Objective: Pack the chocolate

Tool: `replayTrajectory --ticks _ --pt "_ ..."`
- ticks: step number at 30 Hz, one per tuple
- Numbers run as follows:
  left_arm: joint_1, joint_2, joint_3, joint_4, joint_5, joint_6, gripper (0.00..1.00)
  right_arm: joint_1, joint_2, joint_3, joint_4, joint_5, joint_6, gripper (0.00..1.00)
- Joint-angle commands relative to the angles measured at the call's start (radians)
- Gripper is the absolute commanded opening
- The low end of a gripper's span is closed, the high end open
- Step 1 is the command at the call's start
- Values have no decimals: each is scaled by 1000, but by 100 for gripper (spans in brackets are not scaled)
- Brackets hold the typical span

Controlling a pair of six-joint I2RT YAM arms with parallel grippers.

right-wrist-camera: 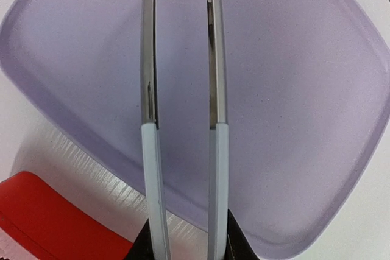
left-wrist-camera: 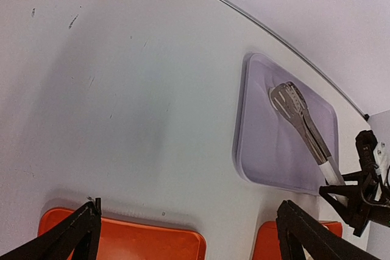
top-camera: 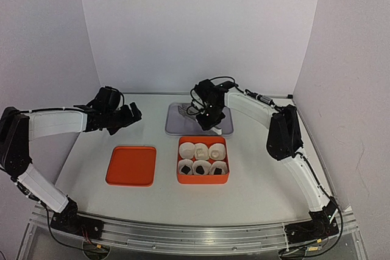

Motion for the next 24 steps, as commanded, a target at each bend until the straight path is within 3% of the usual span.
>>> replayTrajectory --ticks 1,11,24 --pt "6 -46 -11 24 -12 4 100 -1 -164 -30 55 -47 -7 0" --pt "6 -67 -12 30 -3 17 100 0 -308 -177 79 -165 -67 0" --pt "6 -88 -18 41 1 45 100 0 -782 -739 133 -375 -212 0"
